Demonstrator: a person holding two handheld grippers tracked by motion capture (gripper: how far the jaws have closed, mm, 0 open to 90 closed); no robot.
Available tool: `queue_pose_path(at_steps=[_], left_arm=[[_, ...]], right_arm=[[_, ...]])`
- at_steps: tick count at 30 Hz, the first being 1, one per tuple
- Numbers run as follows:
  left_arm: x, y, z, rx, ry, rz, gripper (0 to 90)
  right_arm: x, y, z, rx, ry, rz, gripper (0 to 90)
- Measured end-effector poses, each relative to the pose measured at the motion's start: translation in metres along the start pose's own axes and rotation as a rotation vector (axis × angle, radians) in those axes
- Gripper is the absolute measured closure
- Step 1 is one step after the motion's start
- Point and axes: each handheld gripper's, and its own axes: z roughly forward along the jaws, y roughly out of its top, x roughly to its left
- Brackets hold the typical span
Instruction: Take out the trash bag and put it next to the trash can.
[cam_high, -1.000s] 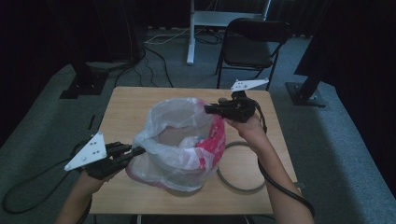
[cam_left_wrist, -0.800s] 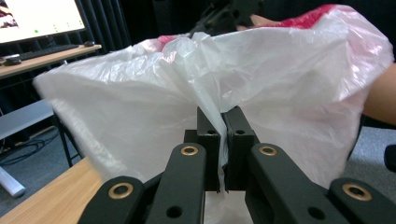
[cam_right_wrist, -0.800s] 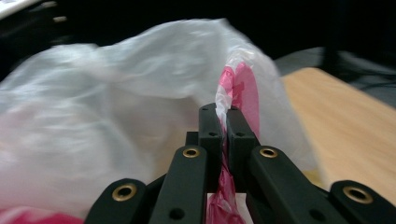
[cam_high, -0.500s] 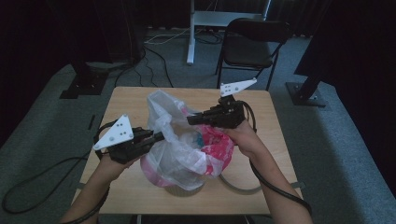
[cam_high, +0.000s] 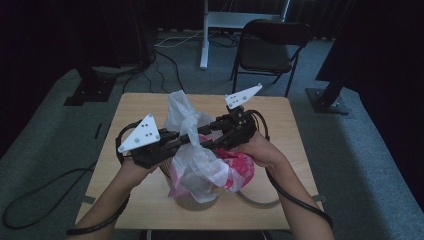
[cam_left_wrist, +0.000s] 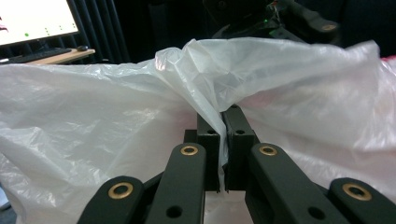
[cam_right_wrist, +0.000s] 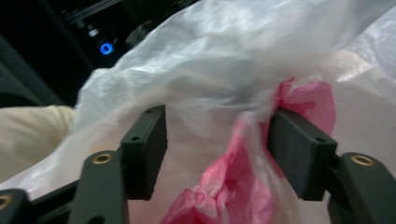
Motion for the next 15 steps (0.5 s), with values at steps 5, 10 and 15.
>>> queue_pose_path(at_steps=[5,10,15], left_arm=[[-0.003,0.004,0.005,-0.021,0.001,0.003,87.2],[-0.004,0.003,0.006,-0.022,-0.010,0.006,82.3],[0.001,-0.001,-0.001,-0.013,0.003,-0.034,52.7]], right_arm=[[0.004,0.000,0.014,0.108,-0.009,-0.062,40.1],[0.003,-0.003,0.017,0.163,-0.060,-0.078,84.1],[-0.004,-0.005,0.009,0.115,-0.099,-0.061,89.0]])
